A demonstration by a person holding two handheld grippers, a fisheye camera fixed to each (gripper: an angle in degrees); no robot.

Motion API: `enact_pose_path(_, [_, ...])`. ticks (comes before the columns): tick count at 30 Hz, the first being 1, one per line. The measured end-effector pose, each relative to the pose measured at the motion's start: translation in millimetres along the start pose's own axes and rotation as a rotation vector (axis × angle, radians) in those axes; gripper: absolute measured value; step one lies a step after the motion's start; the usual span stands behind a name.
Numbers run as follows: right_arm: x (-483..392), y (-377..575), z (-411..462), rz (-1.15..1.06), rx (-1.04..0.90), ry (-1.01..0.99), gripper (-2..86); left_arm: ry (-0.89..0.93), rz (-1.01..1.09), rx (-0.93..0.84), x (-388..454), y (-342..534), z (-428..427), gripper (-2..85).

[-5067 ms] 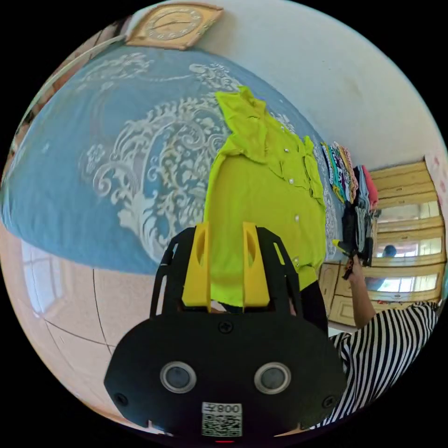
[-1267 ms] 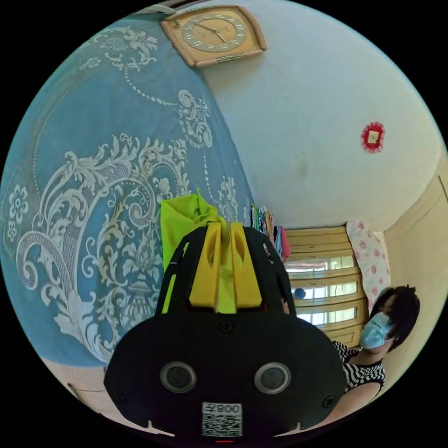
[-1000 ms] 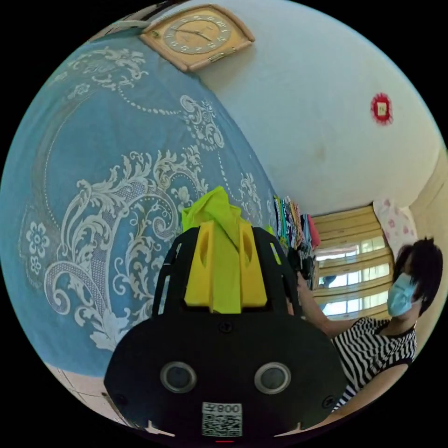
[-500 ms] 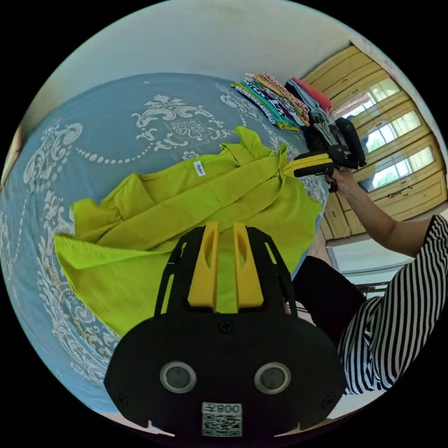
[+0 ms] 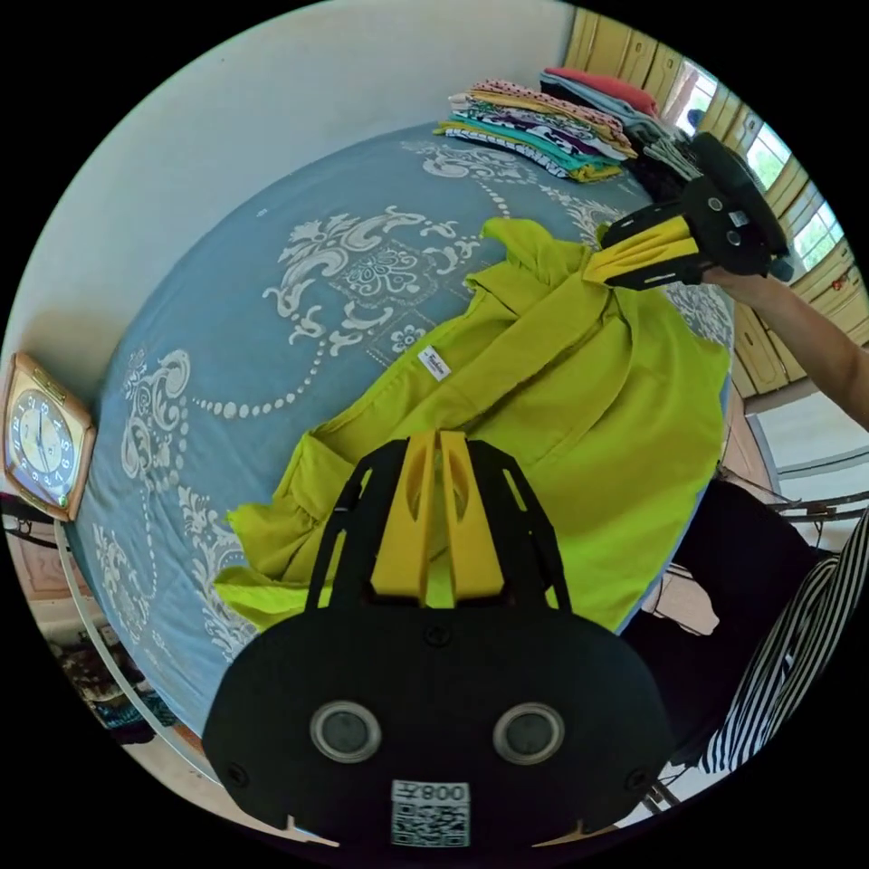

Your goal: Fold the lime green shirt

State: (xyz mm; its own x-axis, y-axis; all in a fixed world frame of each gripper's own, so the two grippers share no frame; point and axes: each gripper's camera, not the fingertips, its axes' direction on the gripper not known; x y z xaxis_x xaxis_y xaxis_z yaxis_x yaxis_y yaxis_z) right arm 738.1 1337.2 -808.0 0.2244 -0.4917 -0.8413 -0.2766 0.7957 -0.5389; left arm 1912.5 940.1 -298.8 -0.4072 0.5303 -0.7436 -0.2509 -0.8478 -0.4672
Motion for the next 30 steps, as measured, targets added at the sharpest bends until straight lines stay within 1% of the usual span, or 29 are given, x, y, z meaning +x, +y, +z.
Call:
enact_pose_path(4, [32,-15,6,0.064,0.018,0.016,0.3,0.004,-0.076,0.039,-25,-25,5,1.4])
enact_pose_path(7, [59,-18,9,0.134,0.037,-0.078,1.8,0.003,-0.179,0.017,-46,-34,19,1.9])
enact_pose_path(9, [68,-12,4,0.164,0.079,-0.121,3.9,0.040,-0.214,0.045,-53,-30,20,2.1])
enact_pose_path(11, [70,0,-2,0.189,0.108,-0.112,6.5,0.053,-0.238,0.085,-54,-20,16,2.3])
enact_pose_path(14, [65,14,-2,0.171,0.140,-0.144,6.1,0.060,-0.245,0.126,-46,4,8,2.6])
enact_pose_path(16, [60,13,13,0.151,0.109,-0.144,5.0,0.059,-0.241,0.122,-39,22,10,3.0])
enact_pose_path(18, [61,7,36,0.161,0.044,-0.144,4.3,0.024,-0.273,0.072,-42,29,19,3.3])
enact_pose_path(19, [66,4,46,0.177,0.014,-0.186,4.0,0.031,-0.298,0.078,-45,35,18,3.7])
enact_pose_path(20, [71,5,43,0.179,0.036,-0.255,4.9,0.046,-0.298,0.100,-46,38,14,4.1])
enact_pose_path(21, [73,7,37,0.175,0.066,-0.278,5.4,0.087,-0.276,0.149,-45,45,4,5.0])
enact_pose_path(23, [63,18,12,0.071,0.147,-0.278,6.0,0.129,-0.203,0.177,-37,54,-6,6.7])
enact_pose_path(25, [49,22,7,-0.029,0.136,-0.278,6.4,0.096,-0.085,0.105,-17,58,-2,8.0])
enact_pose_path(28, [28,20,15,-0.167,0.051,-0.295,7.3,0.010,0.014,-0.018,3,52,17,8.5])
enact_pose_path(30, [18,19,18,-0.217,0.019,-0.280,7.8,-0.036,0.053,-0.041,10,48,22,8.5])
